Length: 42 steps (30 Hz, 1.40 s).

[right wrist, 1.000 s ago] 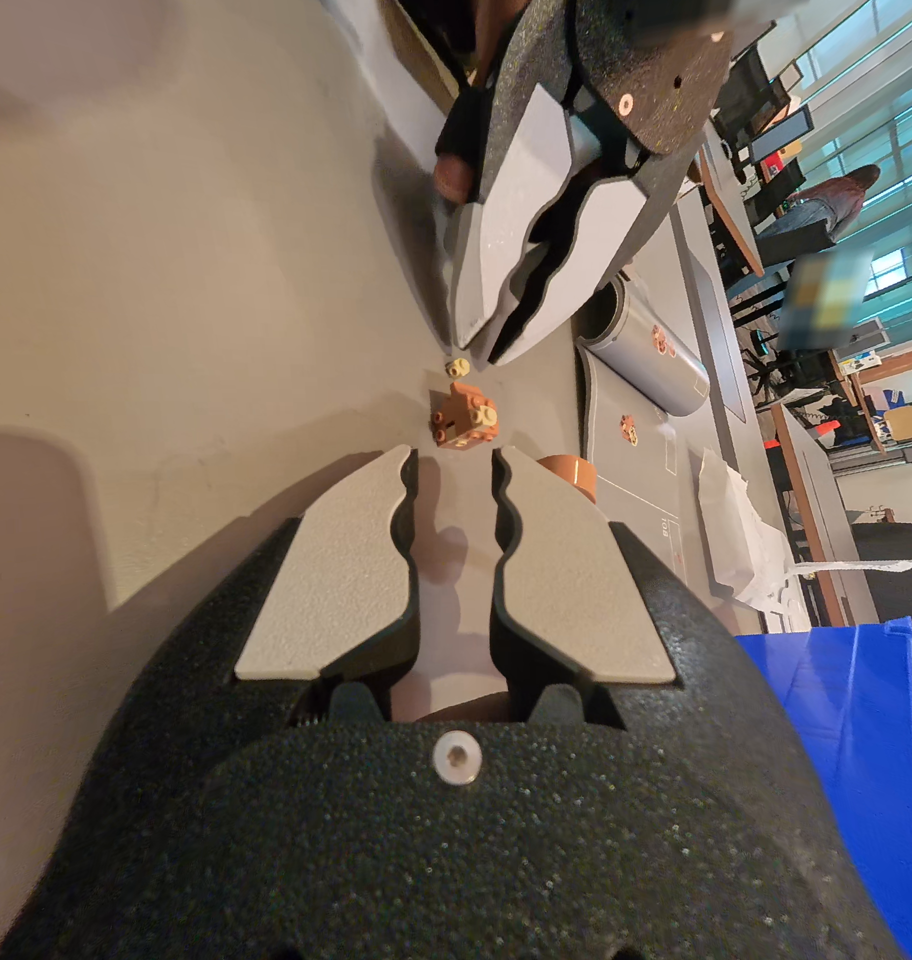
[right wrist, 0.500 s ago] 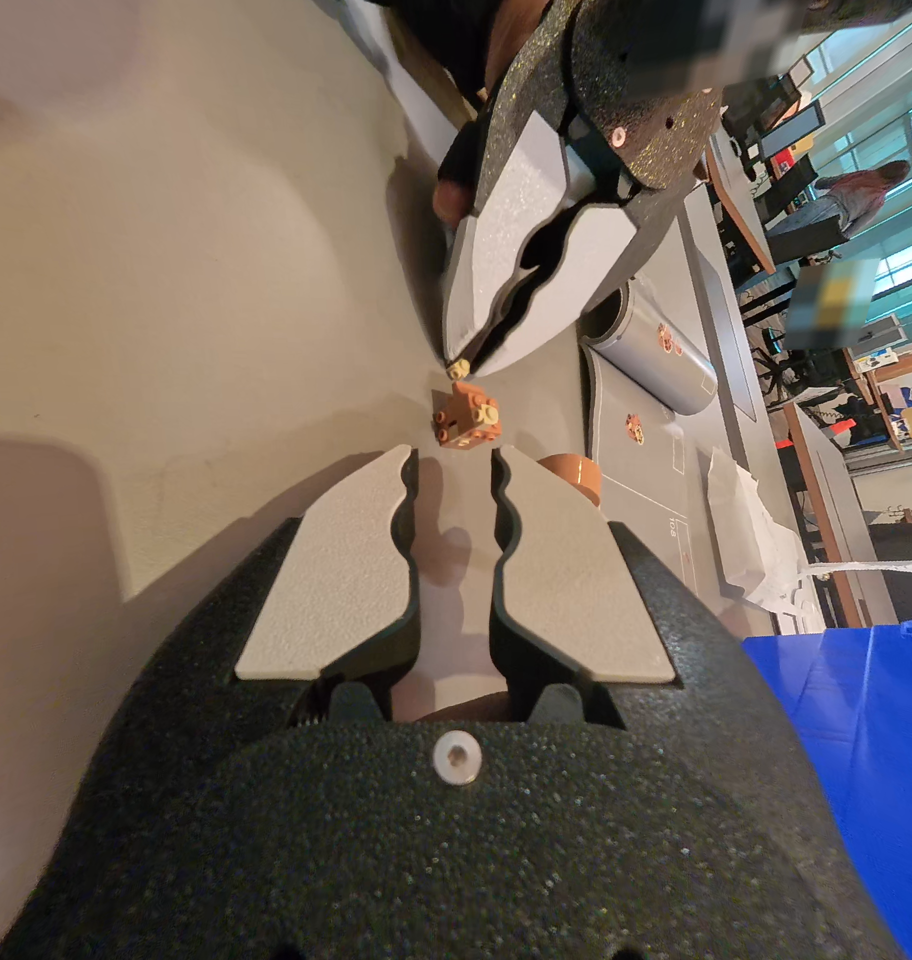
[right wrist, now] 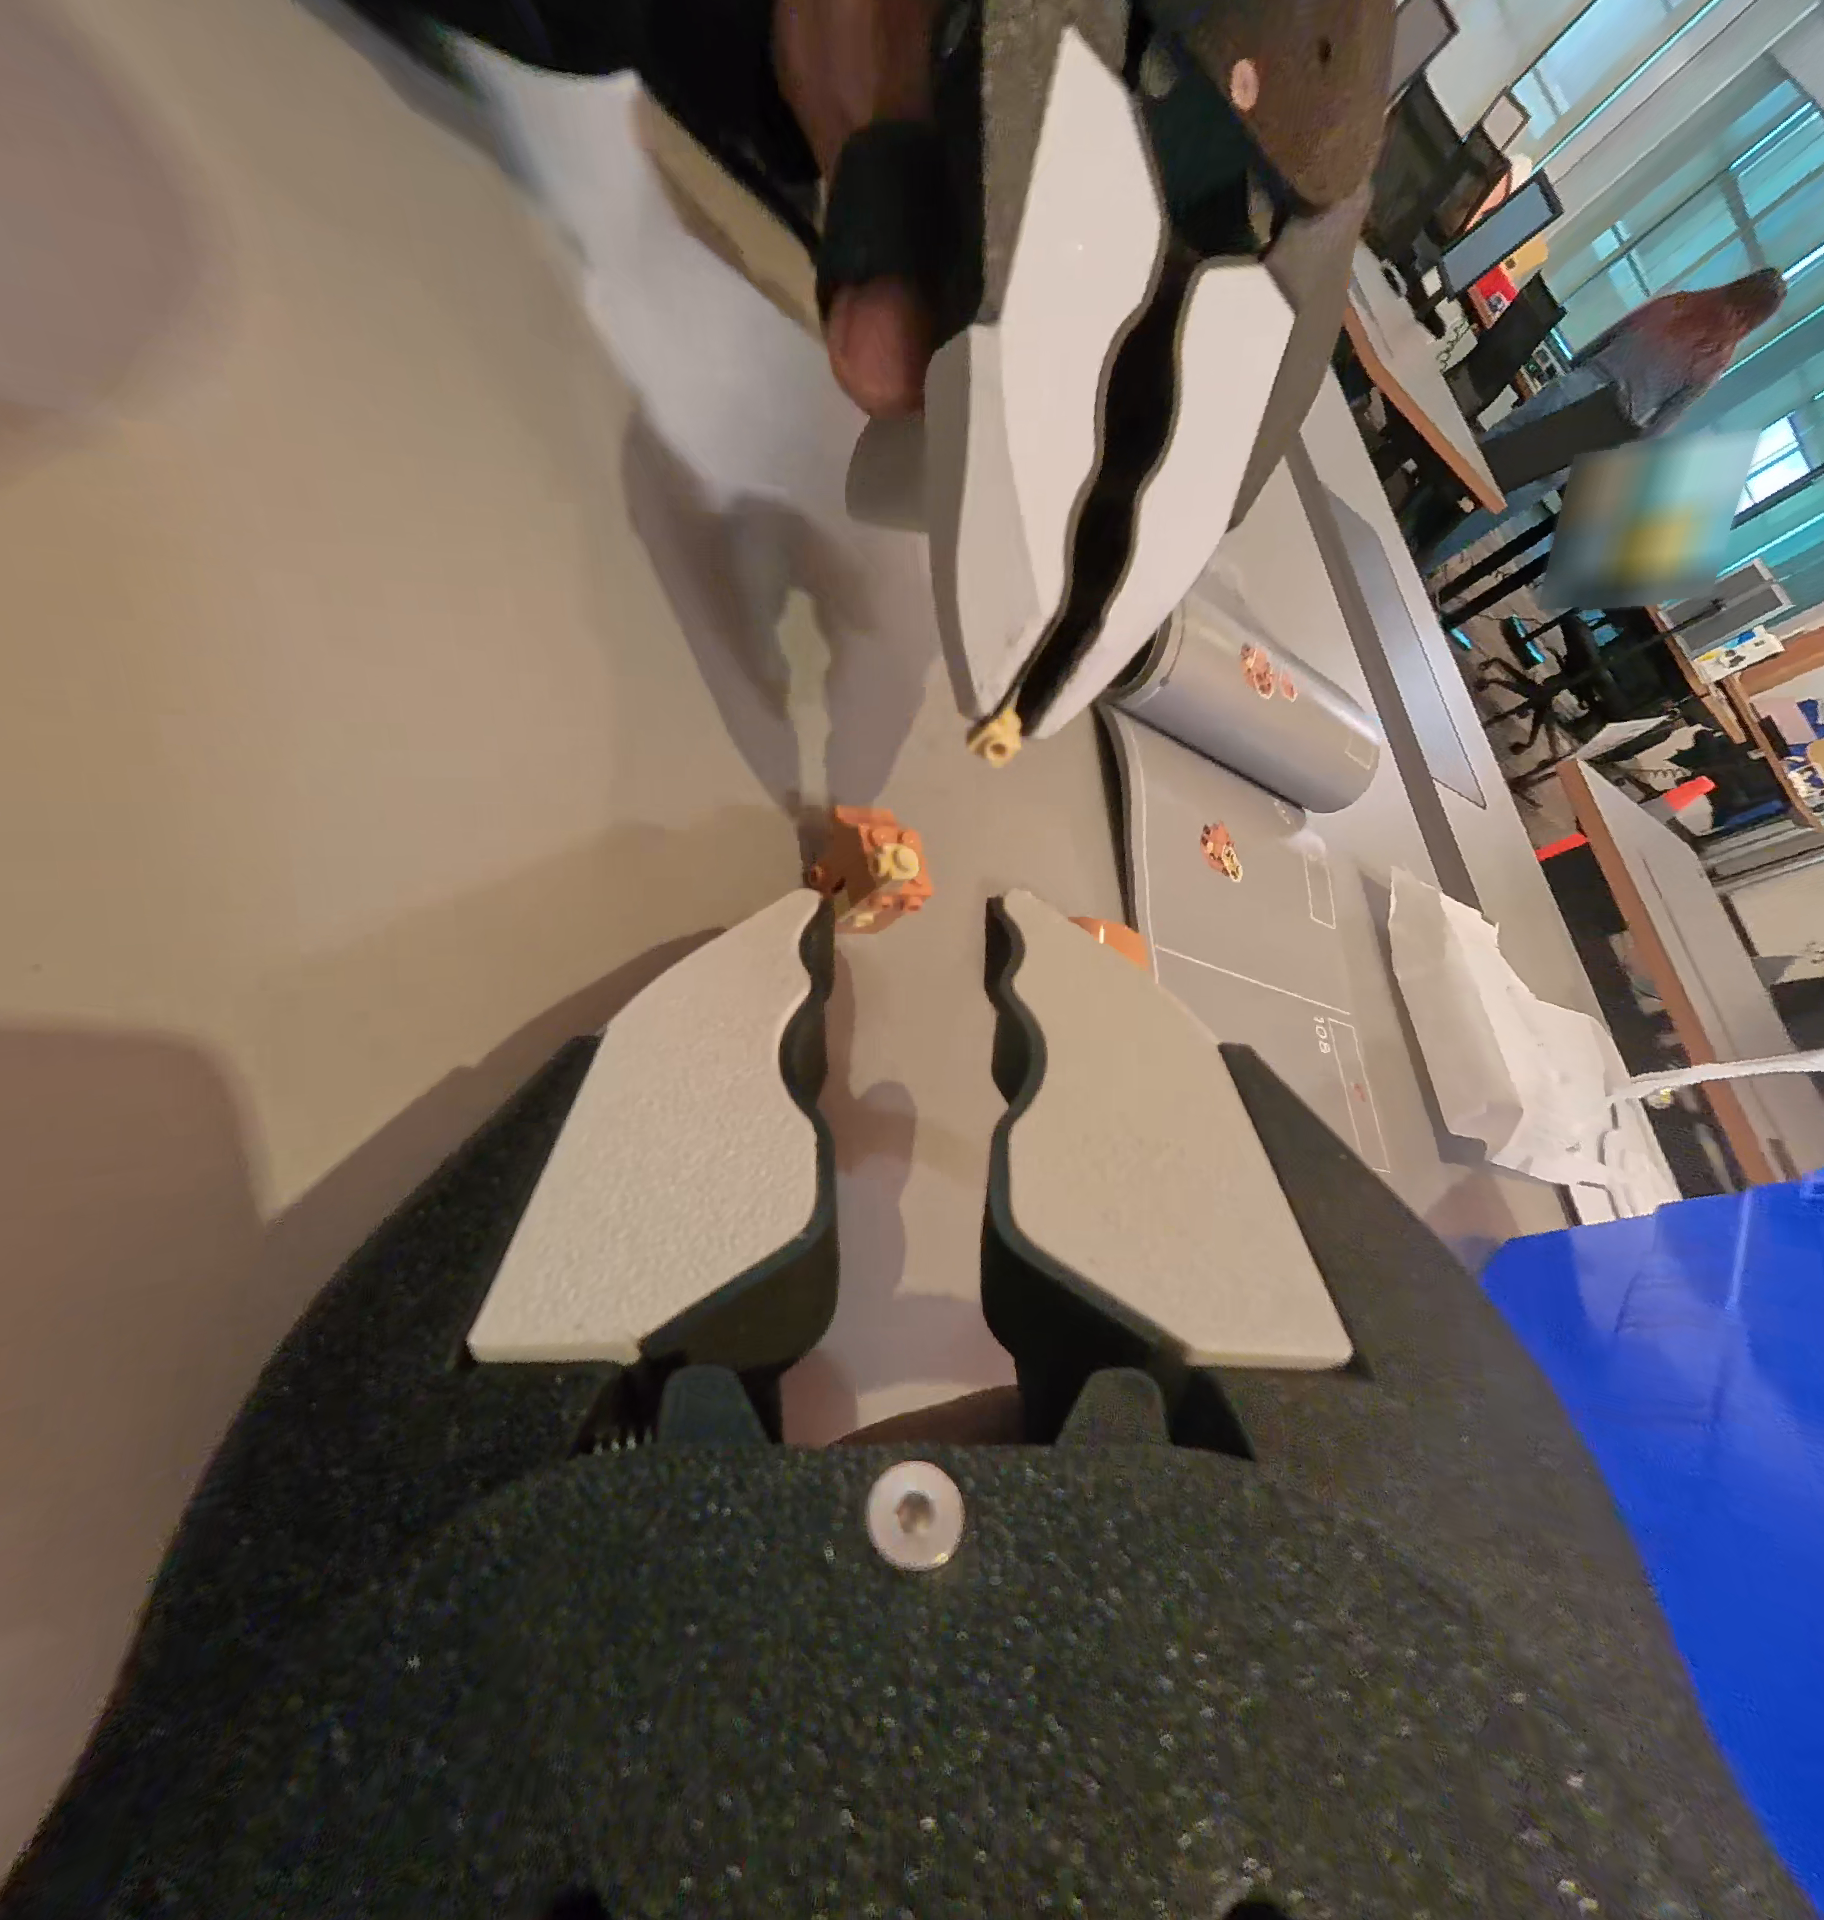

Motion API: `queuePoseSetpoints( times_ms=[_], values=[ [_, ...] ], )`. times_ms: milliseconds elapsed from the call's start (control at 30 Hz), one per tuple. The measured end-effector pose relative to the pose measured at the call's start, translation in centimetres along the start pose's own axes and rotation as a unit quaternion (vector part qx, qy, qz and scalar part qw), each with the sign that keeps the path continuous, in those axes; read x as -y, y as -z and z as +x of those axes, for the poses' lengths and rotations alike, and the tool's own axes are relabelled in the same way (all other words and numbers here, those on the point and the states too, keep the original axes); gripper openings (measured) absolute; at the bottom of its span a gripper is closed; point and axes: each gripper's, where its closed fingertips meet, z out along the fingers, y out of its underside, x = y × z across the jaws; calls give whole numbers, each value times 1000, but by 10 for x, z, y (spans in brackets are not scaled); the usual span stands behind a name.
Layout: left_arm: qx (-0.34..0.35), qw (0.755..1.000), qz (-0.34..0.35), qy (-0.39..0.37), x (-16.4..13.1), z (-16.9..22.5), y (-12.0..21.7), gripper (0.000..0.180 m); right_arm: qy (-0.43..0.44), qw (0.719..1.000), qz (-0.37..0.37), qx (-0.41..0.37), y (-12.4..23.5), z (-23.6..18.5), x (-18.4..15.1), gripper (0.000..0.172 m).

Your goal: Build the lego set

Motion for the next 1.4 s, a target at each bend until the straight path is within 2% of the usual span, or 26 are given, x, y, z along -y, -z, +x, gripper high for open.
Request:
queuePoseSetpoints(
  times_ms=[167,300,1400],
  values=[
    [37,997,-13,-68,8,8,-7,7,-56,997,45,14,7,4,12,17],
    [45,995,-20,-87,8,13,-13,7,-99,992,73,23,10,8,18,13],
    [47,995,9,-83,18,21,-19,6,-117,988,88,47,10,2,21,8]
  ],
)
